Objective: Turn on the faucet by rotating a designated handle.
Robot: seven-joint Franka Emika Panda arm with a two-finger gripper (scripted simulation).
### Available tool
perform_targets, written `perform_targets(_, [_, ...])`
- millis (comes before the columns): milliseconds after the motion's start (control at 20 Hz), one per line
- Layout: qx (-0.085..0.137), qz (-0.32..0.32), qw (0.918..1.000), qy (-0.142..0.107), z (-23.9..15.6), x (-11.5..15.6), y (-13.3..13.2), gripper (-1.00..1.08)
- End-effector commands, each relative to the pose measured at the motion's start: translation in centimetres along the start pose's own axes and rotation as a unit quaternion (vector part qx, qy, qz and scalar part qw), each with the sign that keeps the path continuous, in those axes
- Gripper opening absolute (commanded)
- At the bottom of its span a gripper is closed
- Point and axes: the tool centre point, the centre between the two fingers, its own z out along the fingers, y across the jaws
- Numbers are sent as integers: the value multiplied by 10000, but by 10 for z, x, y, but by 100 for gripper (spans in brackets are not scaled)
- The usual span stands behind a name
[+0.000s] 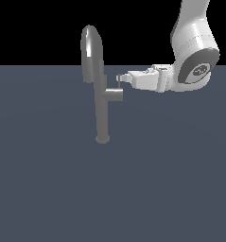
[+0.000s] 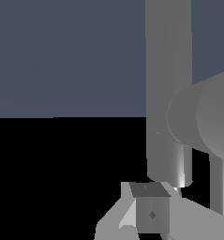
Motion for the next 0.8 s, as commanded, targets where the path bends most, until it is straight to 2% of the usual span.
perform_targets(0, [-13,-19,10000,11,0,-1,0,-100])
perform_targets(300, [-25,-31,10000,21,1,-2,0,-100])
perform_targets(750, [-25,-31,10000,21,0,-13,25,-100])
